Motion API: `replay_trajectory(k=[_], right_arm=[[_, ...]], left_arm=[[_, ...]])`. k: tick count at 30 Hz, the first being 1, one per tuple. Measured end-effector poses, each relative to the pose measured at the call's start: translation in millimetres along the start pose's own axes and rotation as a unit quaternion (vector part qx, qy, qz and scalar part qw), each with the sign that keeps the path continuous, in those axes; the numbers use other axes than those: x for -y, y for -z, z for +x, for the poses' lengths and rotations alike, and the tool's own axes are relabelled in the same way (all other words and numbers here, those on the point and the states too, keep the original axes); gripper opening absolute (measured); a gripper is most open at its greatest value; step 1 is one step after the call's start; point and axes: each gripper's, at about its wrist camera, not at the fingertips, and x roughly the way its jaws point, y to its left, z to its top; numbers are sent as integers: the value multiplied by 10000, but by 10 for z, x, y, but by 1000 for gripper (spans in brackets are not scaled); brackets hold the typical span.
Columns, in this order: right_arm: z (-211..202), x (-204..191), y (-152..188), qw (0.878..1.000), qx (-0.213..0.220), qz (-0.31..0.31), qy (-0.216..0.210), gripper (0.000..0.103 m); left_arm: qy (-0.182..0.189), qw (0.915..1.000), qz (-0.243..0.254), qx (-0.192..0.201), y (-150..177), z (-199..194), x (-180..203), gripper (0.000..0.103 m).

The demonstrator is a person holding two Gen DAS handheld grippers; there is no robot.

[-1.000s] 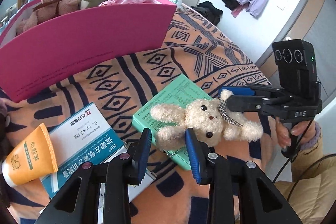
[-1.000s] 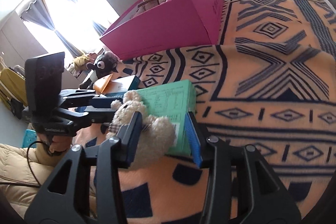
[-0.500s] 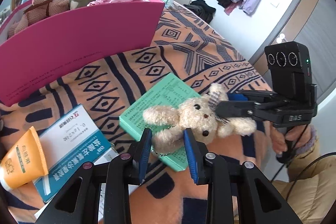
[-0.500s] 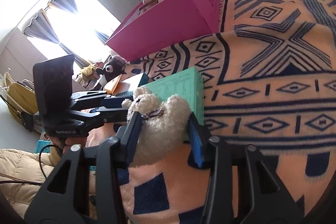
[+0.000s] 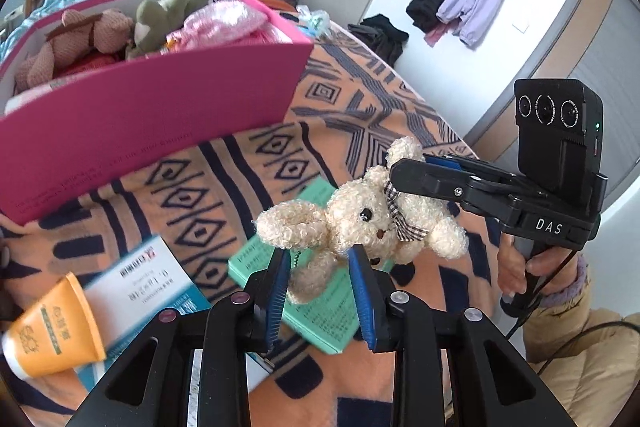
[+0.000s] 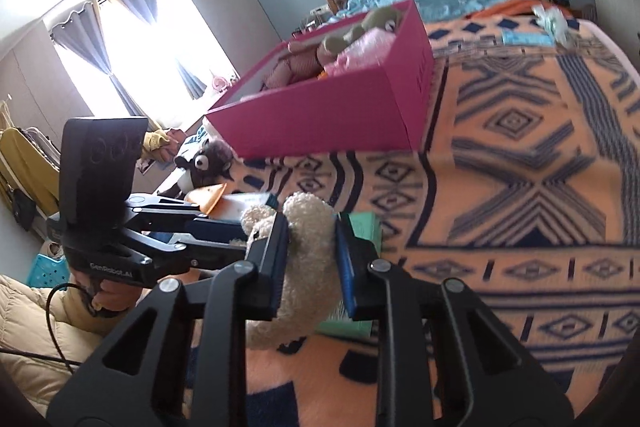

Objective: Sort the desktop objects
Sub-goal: 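Lift the teddy bear with both grippers toward the pink box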

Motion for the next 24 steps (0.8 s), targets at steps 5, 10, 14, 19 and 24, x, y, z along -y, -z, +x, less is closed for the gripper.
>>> replay_trajectory(k=[5,10,14,19,24], right_arm=[[15,-1,-109,9998,169,-25,-94,25],[96,-127,-226,9992,219,-247,-244,23],[137,-148,-319,9988,297,-312,-219,23],[241,-3,-288,9994,122,-63,-320,22],[262,69,-295,9984,184,87,-528,22]], left_arm=[[77,9998,-5,209,-103,-108,-28,30],[-85,9993,125,336,-209,-142,-15,30],[-88,9996,2,278,-220,-87,-128,30],[-53,9999,-112,57,-184,57,-253,34],[-3,10000,-81,-16,-214,105,-294,48]])
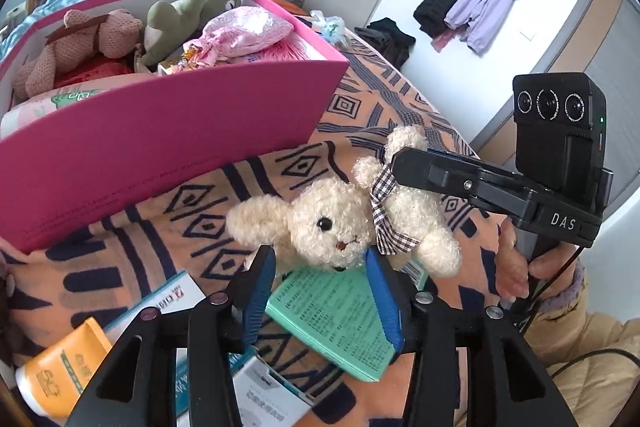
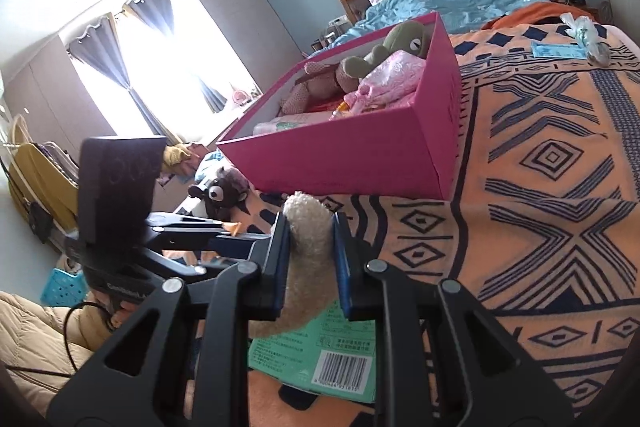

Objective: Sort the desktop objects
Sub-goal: 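Lift the teddy bear with both grippers toward the pink box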

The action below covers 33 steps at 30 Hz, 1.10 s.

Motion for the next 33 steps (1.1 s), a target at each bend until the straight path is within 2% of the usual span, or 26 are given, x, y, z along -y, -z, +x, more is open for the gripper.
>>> replay_trajectory(k=[2,4,6,9,15,17,19,20,22,24,25,28,33], right_arm=[[8,14,-9,10000,3,-11,13,22],[32,49,0,10000,-51,25,-39,22],[77,87,27,9998,-151,63,-86,22],[181,162,95,9994,-326,141,30,22],[175,272,168,9980,-519,302,195,26],[131,273,190,9974,-566,381,236,40],[84,289,232,9964,-606,536,249,48],[68,293,251,9962,-619,593,178,49],[60,297,301,9953,-670,689,84,49],[85,227,352,9959,-738,498,185,39],[98,193,366,9963,-725,418,209,37],[76,161,336,9976,-585,300,235,34],[3,105,212,9992,-342,129,144,30]], left_arm=[[140,9999,12,-45,-10,3,-25,50],[257,9996,-27,-99,-11,40,-51,58],[388,9991,-25,-188,-19,106,-46,60],[301,9992,-39,-251,-27,204,-48,60],[323,9992,-103,-203,-44,198,-81,51],[313,9992,-84,-222,-40,207,-69,49],[286,9993,-78,-232,-55,230,-45,48],[281,9993,-71,-233,-55,231,-48,48],[258,9994,-29,-241,-57,242,-28,47],[166,9996,-9,-238,-61,245,-17,47],[175,9996,-41,-223,-62,236,-21,47],[259,9995,-103,-139,-76,195,-18,47],[157,9998,-82,55,-129,88,25,47]])
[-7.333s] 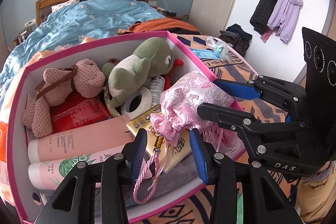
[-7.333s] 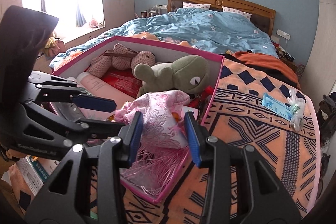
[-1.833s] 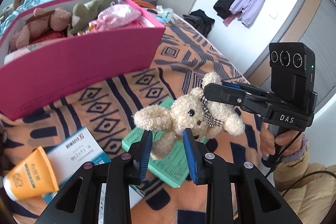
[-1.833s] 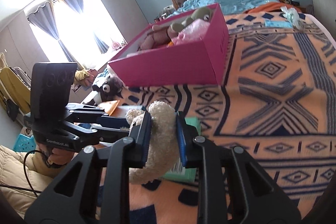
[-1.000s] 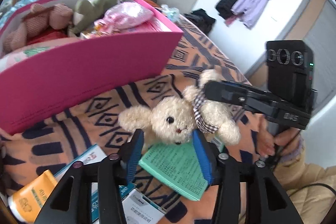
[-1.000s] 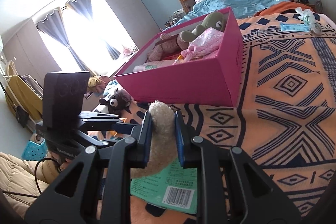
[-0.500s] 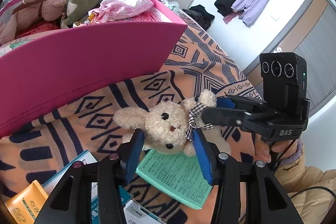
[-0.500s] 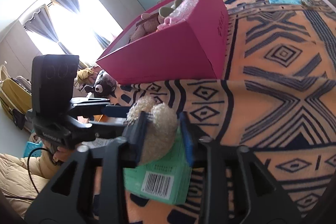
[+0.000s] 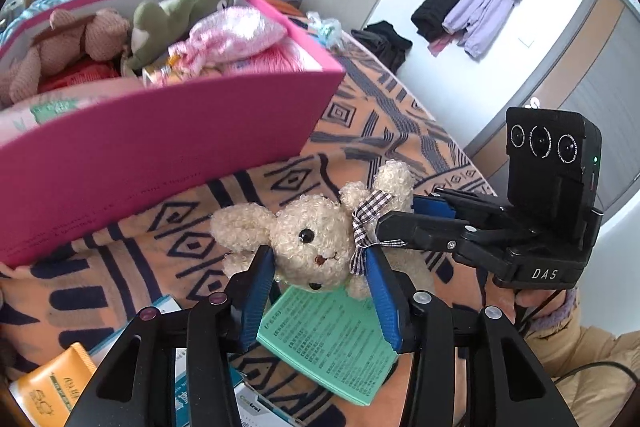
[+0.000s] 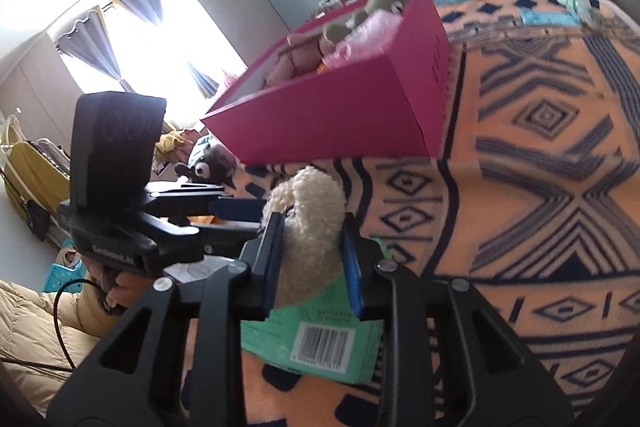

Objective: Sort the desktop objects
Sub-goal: 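Lift the teddy bear with both grippers toward the pink box, then carry the teddy bear over the pink box and lower it inside with both grippers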

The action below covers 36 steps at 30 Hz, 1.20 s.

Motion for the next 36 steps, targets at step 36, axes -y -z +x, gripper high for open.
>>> replay_trajectory(k=[36], right_arm=[[-204,-335,-971,9909,936,-795,-559,29]], left_arm=[[-965,9859,641,1211,-703,-784,286,47]])
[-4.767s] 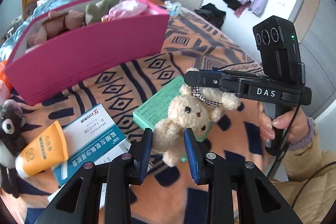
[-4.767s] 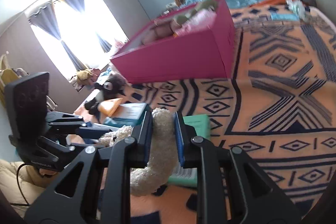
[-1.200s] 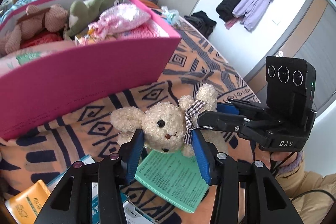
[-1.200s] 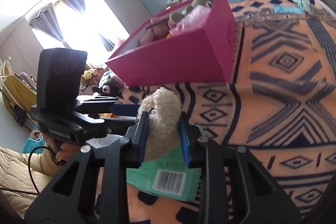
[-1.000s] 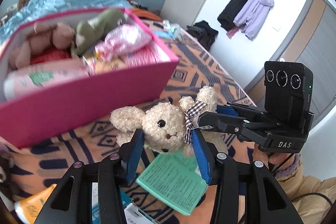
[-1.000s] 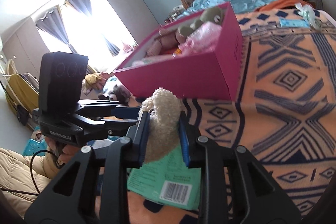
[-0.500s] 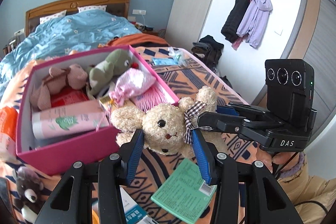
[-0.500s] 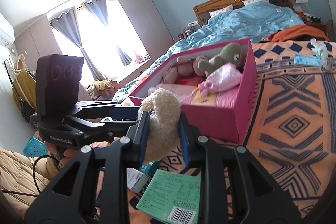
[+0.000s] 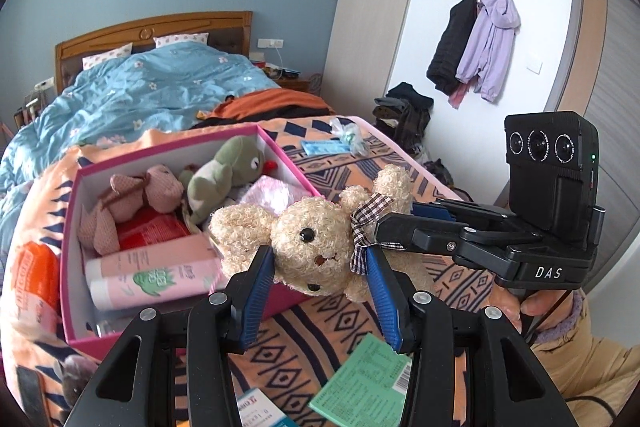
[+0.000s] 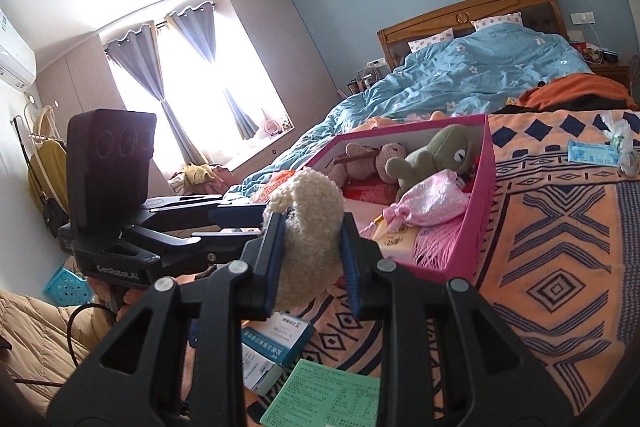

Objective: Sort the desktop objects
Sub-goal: 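Carry the teddy bear over the pink box and lower it inside with both grippers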

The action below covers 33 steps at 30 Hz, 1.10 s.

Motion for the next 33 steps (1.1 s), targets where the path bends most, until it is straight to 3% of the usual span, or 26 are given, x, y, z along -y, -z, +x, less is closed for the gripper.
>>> replay_trajectory(k=[15,33], right_arm=[[105,165,-382,9998,144,-27,-102,29],[243,511,-538,9993,215,284,-84,29]], left_arm=[[-136,9997,95,158,-359,77,-90,47],[-170,9998,32,42,-518,336,-195,47]])
